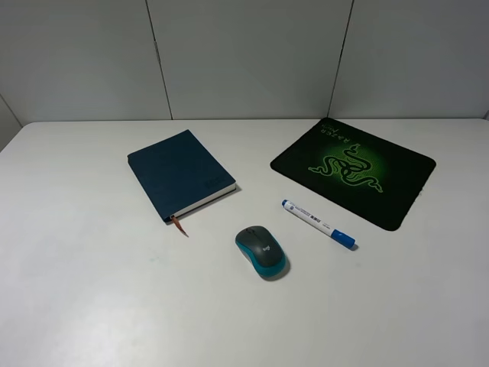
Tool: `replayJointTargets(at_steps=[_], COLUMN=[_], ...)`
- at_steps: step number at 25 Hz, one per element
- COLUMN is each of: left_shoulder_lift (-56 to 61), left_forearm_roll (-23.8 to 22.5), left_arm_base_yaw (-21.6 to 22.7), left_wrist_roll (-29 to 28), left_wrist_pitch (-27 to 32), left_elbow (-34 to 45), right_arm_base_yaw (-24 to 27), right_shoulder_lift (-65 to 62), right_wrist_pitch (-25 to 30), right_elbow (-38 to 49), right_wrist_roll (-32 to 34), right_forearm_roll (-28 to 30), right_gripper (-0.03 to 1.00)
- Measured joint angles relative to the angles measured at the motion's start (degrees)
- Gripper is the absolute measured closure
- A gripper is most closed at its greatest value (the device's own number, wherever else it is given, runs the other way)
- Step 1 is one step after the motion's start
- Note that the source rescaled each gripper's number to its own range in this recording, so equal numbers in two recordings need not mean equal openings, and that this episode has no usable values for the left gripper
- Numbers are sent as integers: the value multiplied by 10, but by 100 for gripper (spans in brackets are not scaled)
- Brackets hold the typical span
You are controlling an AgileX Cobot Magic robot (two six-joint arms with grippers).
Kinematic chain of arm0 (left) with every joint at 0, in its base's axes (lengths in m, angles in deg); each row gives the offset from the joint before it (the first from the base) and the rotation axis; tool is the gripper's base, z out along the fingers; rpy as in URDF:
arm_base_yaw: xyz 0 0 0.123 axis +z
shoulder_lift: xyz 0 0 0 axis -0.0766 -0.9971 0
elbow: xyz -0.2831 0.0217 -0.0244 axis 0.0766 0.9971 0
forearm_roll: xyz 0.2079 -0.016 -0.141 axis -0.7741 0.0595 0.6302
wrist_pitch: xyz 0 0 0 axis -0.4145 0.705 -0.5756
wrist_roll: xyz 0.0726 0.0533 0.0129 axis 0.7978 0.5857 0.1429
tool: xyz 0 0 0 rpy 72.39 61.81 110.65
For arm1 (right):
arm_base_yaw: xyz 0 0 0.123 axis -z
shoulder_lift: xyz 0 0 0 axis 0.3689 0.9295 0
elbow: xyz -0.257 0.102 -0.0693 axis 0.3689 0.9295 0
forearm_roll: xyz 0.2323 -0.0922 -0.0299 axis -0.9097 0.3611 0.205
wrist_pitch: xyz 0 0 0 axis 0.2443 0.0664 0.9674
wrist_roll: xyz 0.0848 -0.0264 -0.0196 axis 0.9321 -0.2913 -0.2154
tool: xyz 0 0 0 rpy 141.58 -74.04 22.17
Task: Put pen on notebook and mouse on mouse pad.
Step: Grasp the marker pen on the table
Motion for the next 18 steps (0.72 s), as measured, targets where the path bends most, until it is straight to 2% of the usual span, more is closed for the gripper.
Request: replayJointTargets(at_steps=[18], left_shoulder_lift=[0], left_forearm_roll=[0], left_arm_base_yaw=[0], left_wrist_roll=[0], left_wrist_pitch=[0], left_elbow=[0], right_arm_base_yaw=[0], right_shoulder_lift=[0], right_wrist_pitch=[0], right_elbow=[0], right_wrist_roll=[0], right_forearm_roll=[0], right_gripper=[-3])
